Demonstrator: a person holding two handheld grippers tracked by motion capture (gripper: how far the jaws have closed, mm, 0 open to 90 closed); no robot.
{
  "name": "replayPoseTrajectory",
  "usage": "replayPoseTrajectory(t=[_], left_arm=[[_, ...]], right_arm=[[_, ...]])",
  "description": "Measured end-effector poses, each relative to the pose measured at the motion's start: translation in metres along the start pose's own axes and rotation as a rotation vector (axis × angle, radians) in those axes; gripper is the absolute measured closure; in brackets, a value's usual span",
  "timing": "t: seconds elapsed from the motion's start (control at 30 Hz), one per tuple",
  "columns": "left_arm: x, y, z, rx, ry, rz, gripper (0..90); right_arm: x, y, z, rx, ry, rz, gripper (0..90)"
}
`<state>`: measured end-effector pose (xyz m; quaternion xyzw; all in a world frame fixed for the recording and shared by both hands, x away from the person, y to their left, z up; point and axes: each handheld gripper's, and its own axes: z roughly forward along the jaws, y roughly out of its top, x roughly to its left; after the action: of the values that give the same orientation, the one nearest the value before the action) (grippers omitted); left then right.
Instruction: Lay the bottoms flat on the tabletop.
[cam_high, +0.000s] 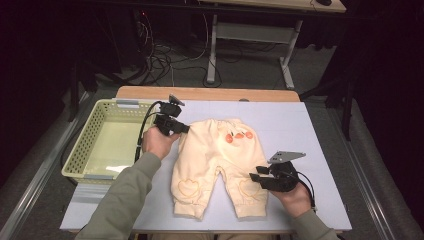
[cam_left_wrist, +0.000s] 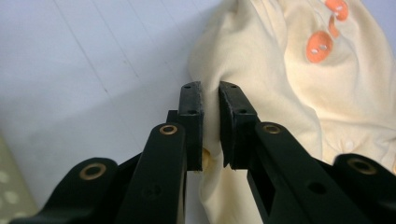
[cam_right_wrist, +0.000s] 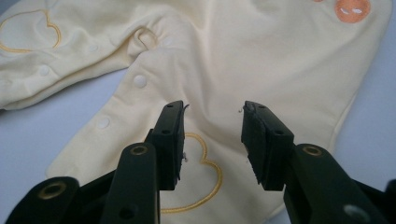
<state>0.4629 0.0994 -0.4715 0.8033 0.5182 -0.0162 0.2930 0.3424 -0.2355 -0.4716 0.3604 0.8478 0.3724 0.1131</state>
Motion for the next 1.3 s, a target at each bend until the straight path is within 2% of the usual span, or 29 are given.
replayPoseTrajectory(t=[0.07,0.27,0.33,0.37,0.47,0.57,0.67,0.73,0.83,0.93,1.07,1.27,1.3], left_arm=[[0.000,0.002,-0.007,-0.003,-0.001,0.009,78.1],[0.000,0.014,-0.036,-0.015,0.053,0.062,78.0],[0.001,0.017,-0.040,-0.021,0.059,0.063,76.1],[0.003,0.022,-0.047,-0.032,0.065,0.063,74.3],[0.005,0.026,-0.052,-0.039,0.077,0.067,68.1],[0.009,0.031,-0.054,-0.052,0.111,0.070,59.2],[0.017,0.031,-0.049,-0.043,0.115,0.041,54.6],[0.016,0.029,-0.044,-0.028,0.117,0.055,52.1],[0.009,0.024,-0.041,-0.035,0.102,0.082,51.8],[0.006,0.019,-0.039,-0.027,0.088,0.087,50.1],[-0.002,0.006,-0.035,-0.022,0.073,0.101,49.9],[-0.021,-0.025,-0.029,0.003,0.062,0.180,47.9],[-0.023,-0.029,-0.026,0.018,0.076,0.197,47.9]], right_arm=[[0.000,0.000,0.001,0.002,-0.001,0.001,59.6],[-0.001,-0.001,0.004,0.017,-0.010,0.000,59.4],[-0.001,-0.001,0.004,0.020,-0.013,-0.002,59.4],[-0.001,-0.001,0.004,0.021,-0.014,-0.003,59.4],[0.000,-0.001,0.005,0.022,-0.013,-0.002,59.3],[0.000,-0.001,0.006,0.025,-0.015,-0.007,59.3],[0.000,-0.001,0.006,0.031,-0.018,-0.007,59.0],[0.000,-0.001,0.006,0.031,-0.017,-0.007,58.6],[0.000,-0.001,0.007,0.032,-0.016,-0.005,58.4],[0.000,-0.001,0.008,0.034,-0.016,-0.005,58.4],[0.001,-0.001,0.007,0.033,-0.018,-0.005,58.4],[0.000,-0.001,0.008,0.039,-0.021,-0.003,56.4],[0.000,-0.001,0.008,0.042,-0.021,-0.003,56.4]])
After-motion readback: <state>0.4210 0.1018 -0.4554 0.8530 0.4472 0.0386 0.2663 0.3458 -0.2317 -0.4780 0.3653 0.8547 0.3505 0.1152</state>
